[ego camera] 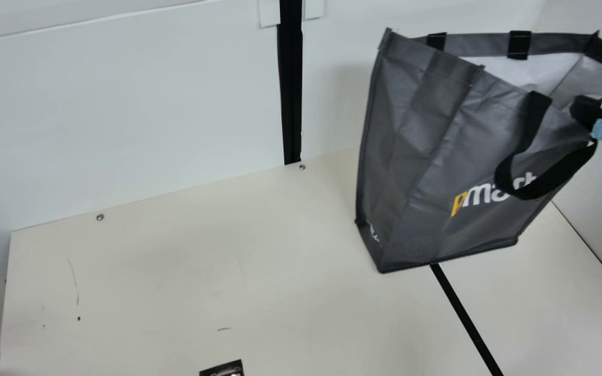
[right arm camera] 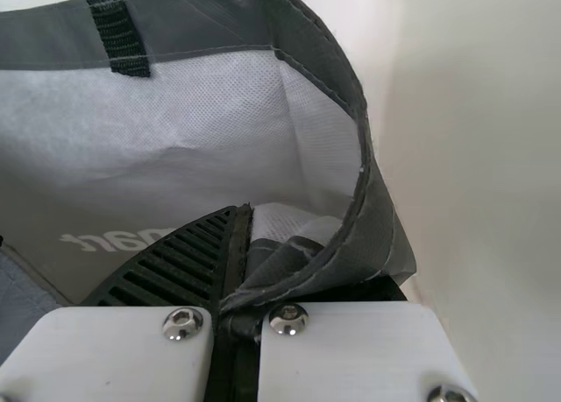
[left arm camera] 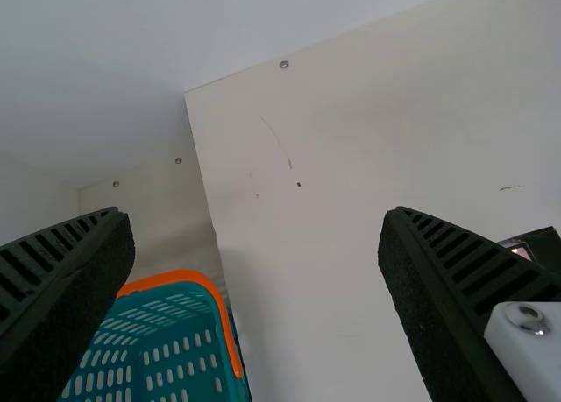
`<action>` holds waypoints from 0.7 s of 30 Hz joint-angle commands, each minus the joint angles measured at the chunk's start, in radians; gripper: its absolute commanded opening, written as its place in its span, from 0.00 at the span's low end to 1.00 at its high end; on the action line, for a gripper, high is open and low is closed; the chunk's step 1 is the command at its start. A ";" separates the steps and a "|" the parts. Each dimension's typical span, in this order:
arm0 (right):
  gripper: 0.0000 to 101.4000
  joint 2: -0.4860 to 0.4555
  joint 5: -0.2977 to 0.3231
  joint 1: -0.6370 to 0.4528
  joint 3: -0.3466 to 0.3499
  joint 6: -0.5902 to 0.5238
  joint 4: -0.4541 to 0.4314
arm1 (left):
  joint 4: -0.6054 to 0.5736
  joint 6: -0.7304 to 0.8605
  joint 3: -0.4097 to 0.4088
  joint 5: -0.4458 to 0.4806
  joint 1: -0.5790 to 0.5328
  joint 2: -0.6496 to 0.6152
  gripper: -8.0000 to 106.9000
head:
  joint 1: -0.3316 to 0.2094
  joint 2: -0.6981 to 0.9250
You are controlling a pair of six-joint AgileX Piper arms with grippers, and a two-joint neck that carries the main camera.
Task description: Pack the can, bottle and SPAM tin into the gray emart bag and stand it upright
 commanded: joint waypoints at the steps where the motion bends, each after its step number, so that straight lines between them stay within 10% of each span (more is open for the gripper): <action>1: 0.00 0.020 -0.005 -0.012 -0.041 0.004 -0.007 | 0.000 0.000 0.000 0.000 0.000 0.000 0.85 | -0.023 -0.002; 9: 0.00 0.092 -0.014 -0.064 -0.147 0.023 -0.045 | 0.000 0.000 0.000 0.000 0.000 0.000 0.85 | -0.023 -0.002; 21: 0.40 0.139 -0.019 -0.101 -0.206 0.095 -0.067 | 0.000 0.000 0.000 0.000 0.000 0.000 0.85 | -0.023 -0.002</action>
